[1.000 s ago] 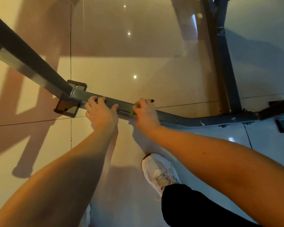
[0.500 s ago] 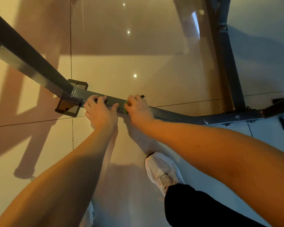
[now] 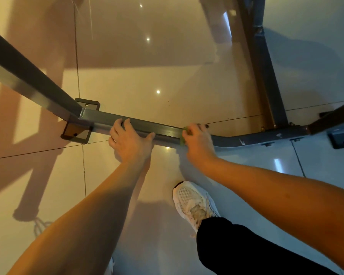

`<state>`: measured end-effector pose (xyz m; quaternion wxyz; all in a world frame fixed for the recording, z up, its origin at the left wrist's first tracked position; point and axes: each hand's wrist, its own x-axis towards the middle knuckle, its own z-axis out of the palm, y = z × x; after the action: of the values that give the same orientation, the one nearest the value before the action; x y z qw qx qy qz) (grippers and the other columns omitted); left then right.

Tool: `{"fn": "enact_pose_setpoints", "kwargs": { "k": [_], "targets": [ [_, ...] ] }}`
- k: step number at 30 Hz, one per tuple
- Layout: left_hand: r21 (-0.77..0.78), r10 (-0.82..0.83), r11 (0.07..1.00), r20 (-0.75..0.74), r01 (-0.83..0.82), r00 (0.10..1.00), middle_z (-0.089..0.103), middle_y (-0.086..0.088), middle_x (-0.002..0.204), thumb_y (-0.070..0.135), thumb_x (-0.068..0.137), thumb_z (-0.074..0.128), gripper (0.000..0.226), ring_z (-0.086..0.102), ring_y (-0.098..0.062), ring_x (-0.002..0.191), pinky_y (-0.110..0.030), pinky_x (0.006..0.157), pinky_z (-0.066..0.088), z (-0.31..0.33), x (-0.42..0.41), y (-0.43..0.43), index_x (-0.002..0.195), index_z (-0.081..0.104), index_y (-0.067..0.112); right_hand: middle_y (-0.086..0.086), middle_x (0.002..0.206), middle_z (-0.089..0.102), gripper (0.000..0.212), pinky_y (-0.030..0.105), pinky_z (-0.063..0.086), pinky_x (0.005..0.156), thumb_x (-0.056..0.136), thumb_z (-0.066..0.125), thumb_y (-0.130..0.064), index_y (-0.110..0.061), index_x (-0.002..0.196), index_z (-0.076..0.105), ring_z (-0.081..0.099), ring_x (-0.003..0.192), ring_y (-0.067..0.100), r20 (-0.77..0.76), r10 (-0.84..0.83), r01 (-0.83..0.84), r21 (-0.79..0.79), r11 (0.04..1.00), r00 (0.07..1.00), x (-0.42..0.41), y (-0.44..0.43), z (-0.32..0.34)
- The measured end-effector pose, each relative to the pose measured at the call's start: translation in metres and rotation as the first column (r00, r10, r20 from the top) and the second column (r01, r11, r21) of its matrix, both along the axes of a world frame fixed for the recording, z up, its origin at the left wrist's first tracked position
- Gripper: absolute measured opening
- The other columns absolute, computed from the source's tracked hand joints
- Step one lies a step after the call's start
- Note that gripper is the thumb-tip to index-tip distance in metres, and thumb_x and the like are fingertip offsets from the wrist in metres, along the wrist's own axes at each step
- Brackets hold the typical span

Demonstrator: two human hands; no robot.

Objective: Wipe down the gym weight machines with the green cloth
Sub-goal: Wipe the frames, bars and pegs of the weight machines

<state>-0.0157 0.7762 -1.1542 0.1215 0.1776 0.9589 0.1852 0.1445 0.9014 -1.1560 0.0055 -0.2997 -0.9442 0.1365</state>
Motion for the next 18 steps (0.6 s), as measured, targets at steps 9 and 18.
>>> {"fn": "enact_pose_setpoints", "kwargs": {
  "k": [9,18],
  "targets": [
    [0.046,-0.108,0.993,-0.031,0.109,0.994,0.041,-0.006,0.148,0.047,0.09,0.07,0.057,0.03,-0.029,0.14,-0.046,0.115,0.023,0.006,0.04,0.036,0.135,0.056,0.016,0.015,0.121,0.059,0.044,0.05,0.054,0.083,0.075,0.079,0.006,-0.007,0.116,0.073,0.055,0.106,0.038,-0.004,0.084,-0.084,-0.007,0.996,0.996,0.028,0.021,0.001],
    [0.056,-0.092,0.994,-0.02,0.093,0.996,0.043,-0.007,0.147,0.045,0.087,0.075,0.06,0.033,-0.031,0.139,-0.049,0.115,0.027,-0.004,0.062,0.04,0.135,0.054,0.016,0.018,0.12,0.052,0.026,0.05,0.047,0.092,0.086,0.065,0.005,-0.001,0.111,0.065,0.049,0.109,0.037,0.028,-0.228,0.23,-0.146,0.962,0.973,0.027,0.002,0.007]
  ]
}}
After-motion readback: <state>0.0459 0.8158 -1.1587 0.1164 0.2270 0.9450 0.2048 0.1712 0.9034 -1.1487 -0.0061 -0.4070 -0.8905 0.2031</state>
